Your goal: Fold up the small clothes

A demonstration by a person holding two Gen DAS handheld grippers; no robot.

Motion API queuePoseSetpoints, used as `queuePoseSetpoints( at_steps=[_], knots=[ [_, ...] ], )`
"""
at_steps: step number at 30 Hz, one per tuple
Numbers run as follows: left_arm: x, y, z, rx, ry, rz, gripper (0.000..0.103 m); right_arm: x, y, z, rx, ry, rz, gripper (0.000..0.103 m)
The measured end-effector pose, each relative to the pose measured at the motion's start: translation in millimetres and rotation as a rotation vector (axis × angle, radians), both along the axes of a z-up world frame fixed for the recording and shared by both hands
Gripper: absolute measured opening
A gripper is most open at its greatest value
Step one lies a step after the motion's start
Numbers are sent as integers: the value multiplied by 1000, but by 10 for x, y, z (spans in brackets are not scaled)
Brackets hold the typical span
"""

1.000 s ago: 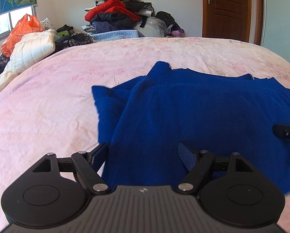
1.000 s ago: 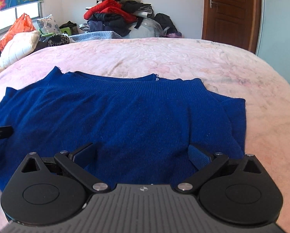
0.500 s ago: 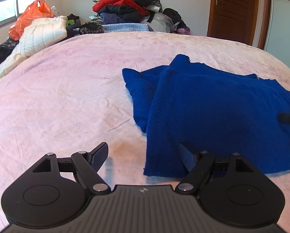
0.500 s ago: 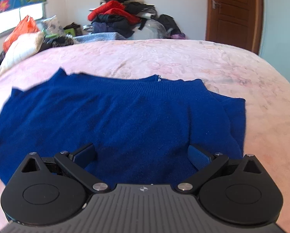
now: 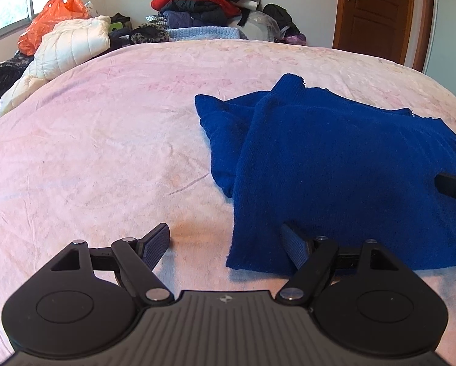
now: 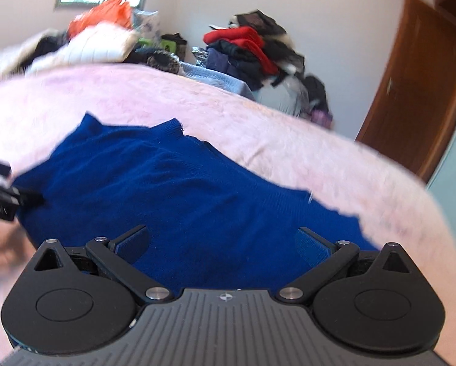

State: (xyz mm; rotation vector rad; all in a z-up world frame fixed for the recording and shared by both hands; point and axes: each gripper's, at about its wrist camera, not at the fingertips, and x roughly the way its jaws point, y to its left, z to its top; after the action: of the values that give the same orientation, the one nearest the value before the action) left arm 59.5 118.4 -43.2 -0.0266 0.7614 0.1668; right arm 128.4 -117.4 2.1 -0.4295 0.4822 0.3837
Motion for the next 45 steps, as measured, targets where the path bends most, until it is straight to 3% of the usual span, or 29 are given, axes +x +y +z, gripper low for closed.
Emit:
queuePoseSetpoints(
  at_steps=[7, 15, 18, 23, 33, 45],
  knots=[
    [1, 35, 23, -9, -2, -6, 81, -127, 146, 24, -5, 10, 53, 102],
    [155, 253, 189, -37, -62, -37, 81, -293, 399, 26, -38, -2, 126, 102],
    [352, 451, 225, -129, -59, -67, 81, -373, 551, -4, -75, -4, 171, 102],
    [694, 806, 237, -392, -17, -136, 81, -553, 817, -112, -187, -42, 244, 100],
    [1364, 989, 6, -638, 111, -178, 81, -762, 1189, -312, -262, -52, 309, 95],
    [1782, 765, -8, -633, 118, -301, 85, -649, 1459, -374, -231, -119, 249, 79]
  ],
)
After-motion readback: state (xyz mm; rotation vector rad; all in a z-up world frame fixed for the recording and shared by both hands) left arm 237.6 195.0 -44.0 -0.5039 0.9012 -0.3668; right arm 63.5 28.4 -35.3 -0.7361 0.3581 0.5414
